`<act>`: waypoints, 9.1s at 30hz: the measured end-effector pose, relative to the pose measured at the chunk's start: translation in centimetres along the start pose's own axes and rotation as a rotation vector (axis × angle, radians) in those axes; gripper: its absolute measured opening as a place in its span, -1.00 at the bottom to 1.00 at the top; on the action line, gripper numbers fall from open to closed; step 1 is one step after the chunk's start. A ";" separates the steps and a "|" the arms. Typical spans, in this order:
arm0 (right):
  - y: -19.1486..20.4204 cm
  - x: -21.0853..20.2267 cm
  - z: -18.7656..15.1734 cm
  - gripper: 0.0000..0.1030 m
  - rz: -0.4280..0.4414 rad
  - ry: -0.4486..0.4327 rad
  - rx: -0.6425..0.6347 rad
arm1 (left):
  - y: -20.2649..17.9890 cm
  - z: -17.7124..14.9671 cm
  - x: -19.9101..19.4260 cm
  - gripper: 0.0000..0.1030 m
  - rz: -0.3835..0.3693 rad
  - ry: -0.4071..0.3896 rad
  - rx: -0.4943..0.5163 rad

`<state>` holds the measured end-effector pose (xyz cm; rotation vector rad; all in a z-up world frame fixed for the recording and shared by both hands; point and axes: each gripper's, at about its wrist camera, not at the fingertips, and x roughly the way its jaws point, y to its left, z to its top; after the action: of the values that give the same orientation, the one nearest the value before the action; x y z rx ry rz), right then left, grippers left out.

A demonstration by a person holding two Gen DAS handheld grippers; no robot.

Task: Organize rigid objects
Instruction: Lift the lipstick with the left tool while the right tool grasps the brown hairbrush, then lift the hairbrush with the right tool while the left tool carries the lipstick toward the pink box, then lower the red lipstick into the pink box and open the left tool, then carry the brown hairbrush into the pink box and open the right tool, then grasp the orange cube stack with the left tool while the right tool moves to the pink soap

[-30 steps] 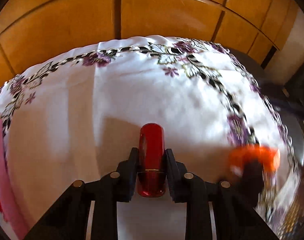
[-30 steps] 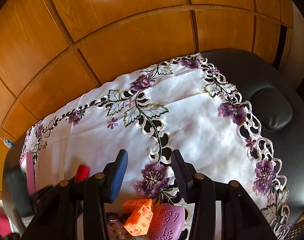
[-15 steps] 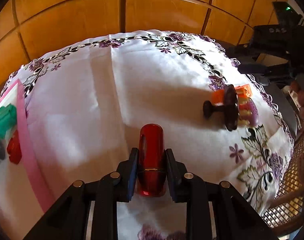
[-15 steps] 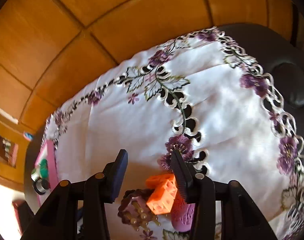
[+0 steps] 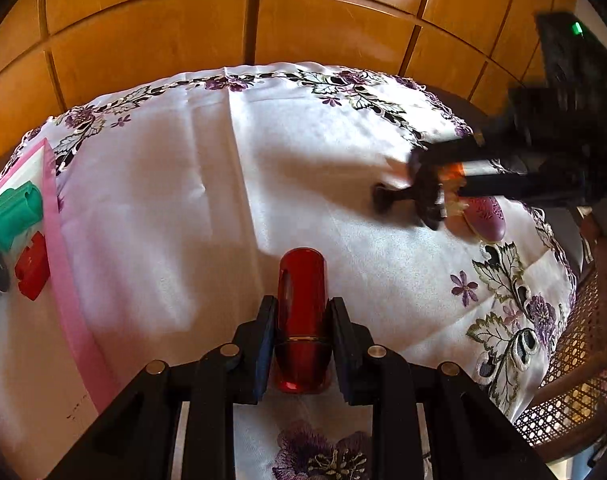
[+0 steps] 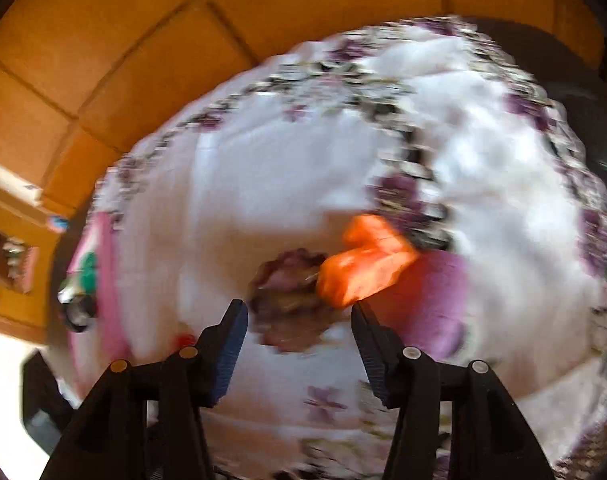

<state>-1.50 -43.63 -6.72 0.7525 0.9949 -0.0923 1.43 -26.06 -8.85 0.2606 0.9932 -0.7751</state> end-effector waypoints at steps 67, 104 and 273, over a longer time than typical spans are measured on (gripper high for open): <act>3.9 9.4 0.9 0.17 -0.267 0.130 -0.466 | 0.1 -0.2 0.2 -0.49 -0.001 -0.026 -0.004; 5.1 10.0 -0.1 0.14 -0.343 0.073 -0.594 | 5.1 1.0 -10.9 -0.49 0.044 -0.244 -0.161; 23.7 7.6 -9.0 0.40 0.011 -0.127 -0.709 | 19.4 -9.9 -18.2 0.19 0.492 -0.311 -0.503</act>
<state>5.65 -18.40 -2.93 0.0996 0.8219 0.2134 2.68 1.41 -1.85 -0.0566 0.7529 -0.0978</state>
